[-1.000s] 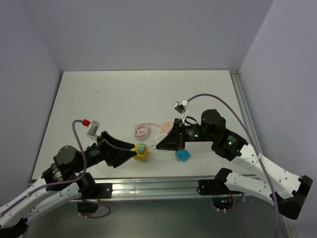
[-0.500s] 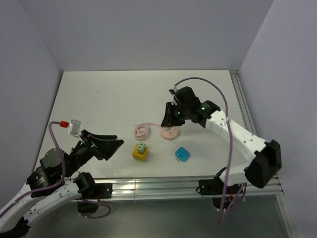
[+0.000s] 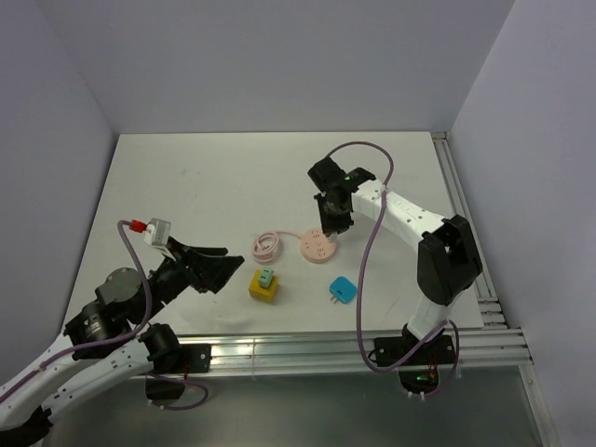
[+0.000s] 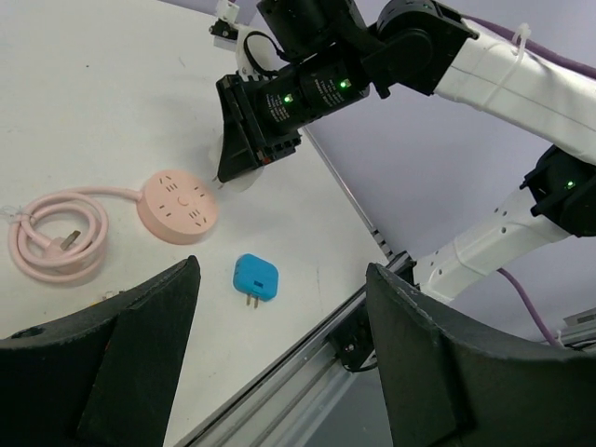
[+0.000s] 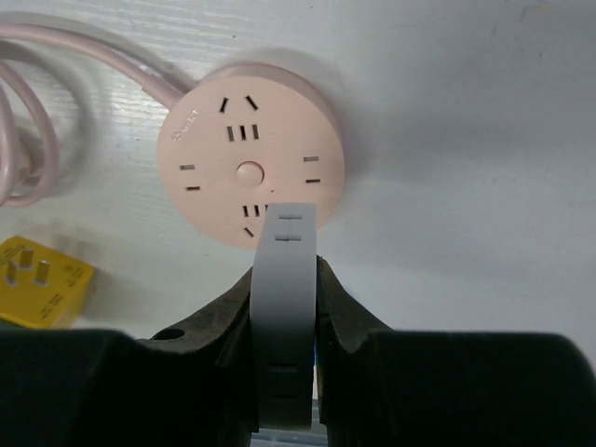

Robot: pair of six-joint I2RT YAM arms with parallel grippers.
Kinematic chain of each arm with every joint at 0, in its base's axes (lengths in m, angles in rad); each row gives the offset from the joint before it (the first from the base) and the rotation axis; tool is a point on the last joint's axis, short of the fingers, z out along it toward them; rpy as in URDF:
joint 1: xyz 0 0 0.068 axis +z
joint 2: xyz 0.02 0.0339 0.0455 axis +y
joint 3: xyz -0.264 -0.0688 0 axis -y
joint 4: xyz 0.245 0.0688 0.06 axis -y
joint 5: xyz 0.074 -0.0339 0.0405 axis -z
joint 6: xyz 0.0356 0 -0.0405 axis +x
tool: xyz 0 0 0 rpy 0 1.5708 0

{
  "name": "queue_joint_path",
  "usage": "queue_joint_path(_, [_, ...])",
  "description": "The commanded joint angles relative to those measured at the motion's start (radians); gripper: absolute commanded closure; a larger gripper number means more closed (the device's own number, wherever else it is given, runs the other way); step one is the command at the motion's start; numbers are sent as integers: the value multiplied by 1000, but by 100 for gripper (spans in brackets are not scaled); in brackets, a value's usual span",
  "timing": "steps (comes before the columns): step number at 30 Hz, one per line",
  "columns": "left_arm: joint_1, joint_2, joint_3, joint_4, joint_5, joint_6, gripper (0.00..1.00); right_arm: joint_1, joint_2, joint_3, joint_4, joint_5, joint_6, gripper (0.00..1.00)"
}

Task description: Insert the plug

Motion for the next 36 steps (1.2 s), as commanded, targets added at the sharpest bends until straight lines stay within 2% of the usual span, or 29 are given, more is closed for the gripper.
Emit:
queue_joint_path(1, [2,31,-10,65,-14,42,23,-7,10,20,-1,79,-18,100])
queue_joint_path(15, [2,55,-4,75,-43,57,23,-7,71,-10,79,76,-27,100])
queue_joint_path(36, [2,84,-4,93,-26,50,23,-7,109,-18,94,93,-50,100])
